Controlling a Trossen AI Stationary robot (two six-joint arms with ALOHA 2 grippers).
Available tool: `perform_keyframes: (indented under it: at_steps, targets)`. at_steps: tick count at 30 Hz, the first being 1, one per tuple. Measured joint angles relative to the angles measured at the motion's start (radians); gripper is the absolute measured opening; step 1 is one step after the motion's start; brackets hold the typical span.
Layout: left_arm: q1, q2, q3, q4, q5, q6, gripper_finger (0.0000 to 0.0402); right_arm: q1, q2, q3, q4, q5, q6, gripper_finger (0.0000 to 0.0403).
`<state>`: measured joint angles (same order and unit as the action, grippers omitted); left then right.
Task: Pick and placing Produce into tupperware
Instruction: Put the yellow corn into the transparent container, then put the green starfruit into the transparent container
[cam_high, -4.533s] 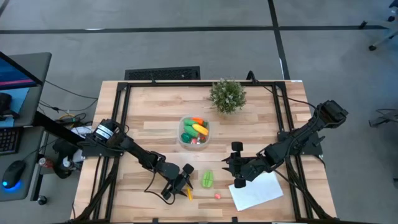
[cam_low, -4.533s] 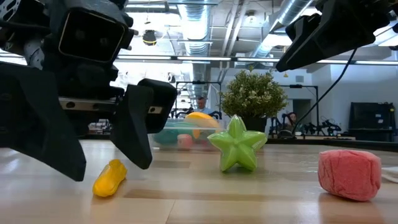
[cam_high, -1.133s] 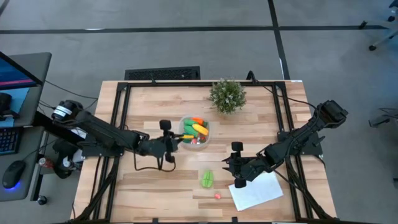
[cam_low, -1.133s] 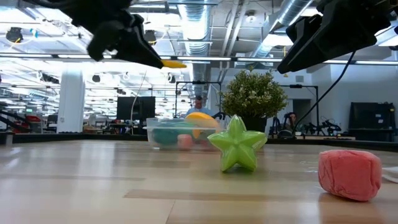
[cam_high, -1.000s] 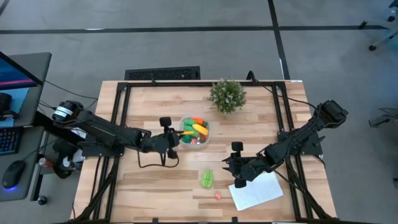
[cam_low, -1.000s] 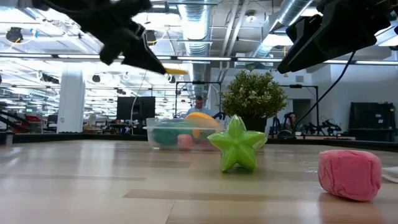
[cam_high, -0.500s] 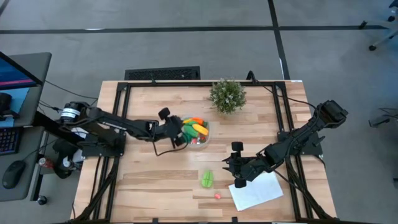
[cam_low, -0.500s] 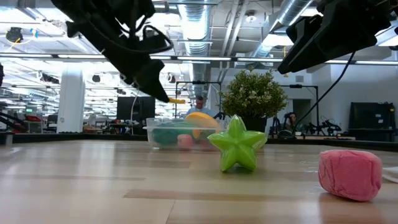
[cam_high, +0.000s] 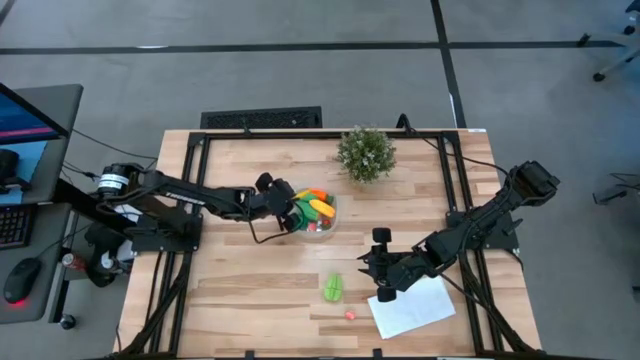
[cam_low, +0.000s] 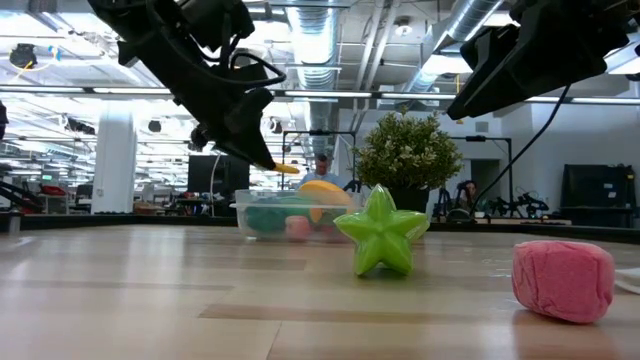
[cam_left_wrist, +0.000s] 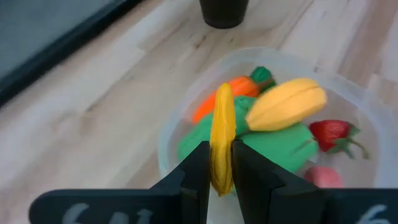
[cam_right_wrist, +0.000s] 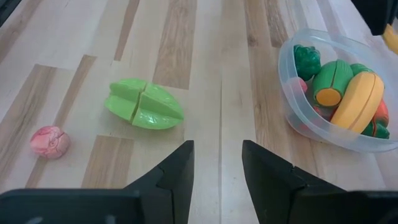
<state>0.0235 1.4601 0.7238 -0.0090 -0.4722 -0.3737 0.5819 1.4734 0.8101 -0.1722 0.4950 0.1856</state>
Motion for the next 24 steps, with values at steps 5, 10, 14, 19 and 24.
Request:
perform_keyframes:
  at_steps: [5, 10, 14, 19, 24]
  targets:
    - [-0.001, 0.000, 0.000, 0.000, 0.036, -0.050, 0.0051, 0.000, 0.000, 0.000, 0.000, 0.000, 0.000, 0.0127]
    - [-0.003, 0.000, 0.000, 0.000, 0.058, -0.047, 0.0052, 0.000, 0.000, 0.000, -0.001, 0.000, 0.009, 0.0127]
    - [-0.003, 0.000, 0.000, 0.000, 0.067, -0.038, 0.0064, 0.000, 0.000, 0.000, -0.001, 0.000, 0.009, 0.0127]
    - [-0.003, 0.000, 0.000, 0.000, 0.068, -0.033, 0.0090, 0.000, 0.000, 0.000, -0.003, 0.000, 0.009, 0.0127]
    - [-0.003, 0.000, 0.000, 0.002, 0.071, -0.003, 0.0112, 0.000, 0.000, 0.000, -0.017, 0.000, 0.046, 0.0127]
